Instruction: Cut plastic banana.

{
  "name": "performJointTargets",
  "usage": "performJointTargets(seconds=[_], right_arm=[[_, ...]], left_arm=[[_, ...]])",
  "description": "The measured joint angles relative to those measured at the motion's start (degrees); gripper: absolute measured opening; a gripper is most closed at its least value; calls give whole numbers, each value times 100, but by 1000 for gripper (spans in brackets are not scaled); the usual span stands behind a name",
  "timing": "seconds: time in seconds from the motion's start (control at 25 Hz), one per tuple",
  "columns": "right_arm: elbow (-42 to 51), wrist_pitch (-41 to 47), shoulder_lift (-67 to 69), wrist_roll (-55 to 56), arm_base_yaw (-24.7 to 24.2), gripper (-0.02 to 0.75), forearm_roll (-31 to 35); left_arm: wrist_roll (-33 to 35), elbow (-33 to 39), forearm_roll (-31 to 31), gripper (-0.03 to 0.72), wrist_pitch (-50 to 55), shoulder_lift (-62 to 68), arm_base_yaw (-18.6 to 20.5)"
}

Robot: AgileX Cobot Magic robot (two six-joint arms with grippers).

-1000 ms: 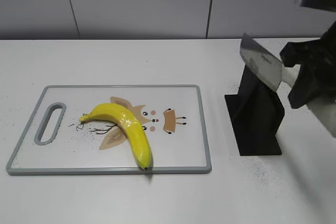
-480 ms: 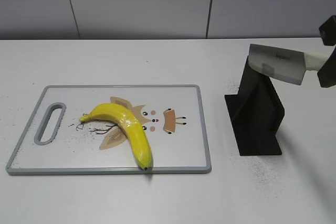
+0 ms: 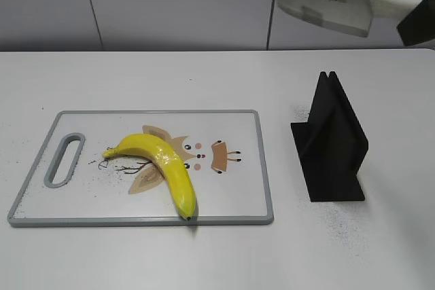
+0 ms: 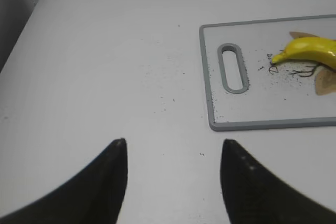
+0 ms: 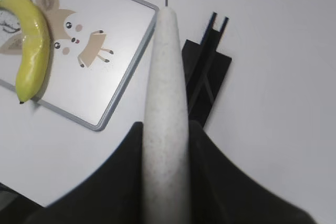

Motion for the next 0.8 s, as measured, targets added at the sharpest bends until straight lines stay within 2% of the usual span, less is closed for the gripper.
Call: performJointTargets(seconds=[0.2,0.32,0.52,0.68,0.8], right_arm=[[-20,-154,405,-2055,0,165,874],[-20,-166,726,-3394,0,165,1385],[-32,-185,1224,-5291,0,165,2150],[-259,-171,1665,-5771,0,165,2277],[-685,169,2091,-6124,0,165,2299]], left_arm=[[614,-150,-434,530,-104,359,0],[1235,-297,-797,536,-318,885,0],[3064,-580,-1960,541,-847,2077,0],[4785,-931,-2986,542,-1086,3146,0],[5982,-1236,-3648,542,-1099,4048,0]])
